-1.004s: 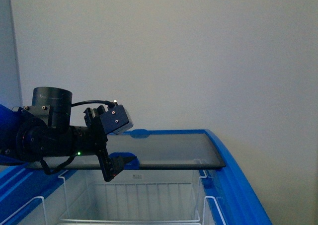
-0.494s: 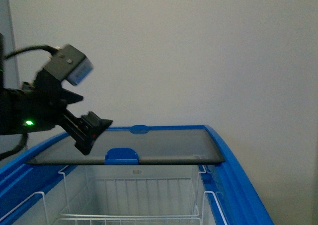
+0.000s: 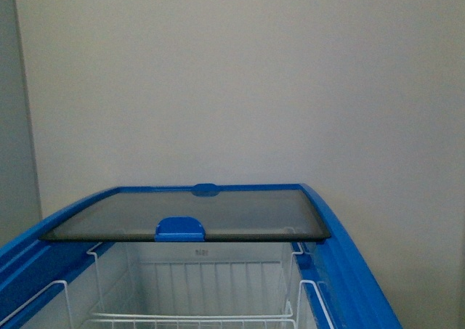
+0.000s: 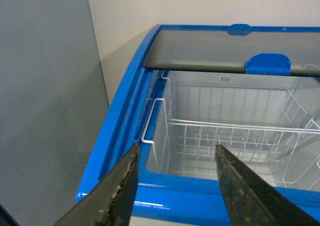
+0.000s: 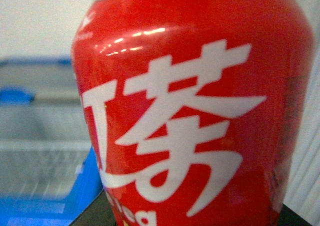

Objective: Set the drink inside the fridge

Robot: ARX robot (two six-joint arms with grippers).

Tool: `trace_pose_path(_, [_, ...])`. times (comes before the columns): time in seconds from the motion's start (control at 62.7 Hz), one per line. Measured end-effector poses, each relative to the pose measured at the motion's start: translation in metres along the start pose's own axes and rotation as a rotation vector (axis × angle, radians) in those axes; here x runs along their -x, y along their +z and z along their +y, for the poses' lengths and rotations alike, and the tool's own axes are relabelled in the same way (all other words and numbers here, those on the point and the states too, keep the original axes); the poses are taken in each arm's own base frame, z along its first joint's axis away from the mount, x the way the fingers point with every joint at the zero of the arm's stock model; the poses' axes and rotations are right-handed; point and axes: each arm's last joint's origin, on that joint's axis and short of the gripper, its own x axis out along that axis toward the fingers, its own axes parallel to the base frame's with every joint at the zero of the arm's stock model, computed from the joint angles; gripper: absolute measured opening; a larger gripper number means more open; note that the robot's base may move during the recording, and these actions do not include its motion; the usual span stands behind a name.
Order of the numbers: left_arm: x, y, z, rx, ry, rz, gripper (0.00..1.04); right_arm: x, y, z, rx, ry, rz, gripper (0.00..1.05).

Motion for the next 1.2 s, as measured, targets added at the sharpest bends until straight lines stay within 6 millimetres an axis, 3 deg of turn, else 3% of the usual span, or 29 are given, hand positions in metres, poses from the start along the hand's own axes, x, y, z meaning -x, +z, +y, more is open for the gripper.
trace_pose_path(0.175, [0.012, -0.007, 0.0, 0.017, -0.011, -0.026, 0.25, 0.001, 0.005, -0.001, 0.111, 0.194, 0.274, 0.36])
trace_pose_path(0.335, [0.02, -0.015, 0.0, 0.023, -0.008, -0.024, 0.02, -0.018, 0.022, -0.001, 0.313, 0.296, 0.274, 0.36])
trace_pose_path(0.526, [0.027, -0.02, 0.0, 0.026, -0.008, -0.025, 0.03, -0.064, 0.07, 0.014, 0.618, 0.432, 0.171, 0.36])
trace_pose_path(0.654, [0.033, -0.026, 0.0, 0.027, -0.008, -0.024, 0.03, -0.129, 0.089, 0.053, 0.91, 0.619, 0.149, 0.36])
trace_pose_path(0.685, [0.035, -0.027, 0.0, 0.027, -0.008, -0.025, 0.03, -0.148, 0.086, 0.066, 0.97, 0.655, 0.169, 0.36])
trace_pose_path(0.845, [0.039, -0.03, 0.0, 0.027, -0.008, -0.025, 0.03, -0.189, 0.074, 0.111, 1.088, 0.737, 0.188, 0.36])
trace_pose_path(1.068, [0.043, -0.037, -0.001, 0.027, -0.009, -0.035, 0.03, -0.221, 0.049, 0.165, 1.154, 0.826, 0.17, 0.36])
trace_pose_path(1.196, [0.046, -0.036, -0.001, 0.027, -0.007, -0.044, 0.03, -0.24, 0.013, 0.193, 1.181, 0.874, 0.212, 0.36])
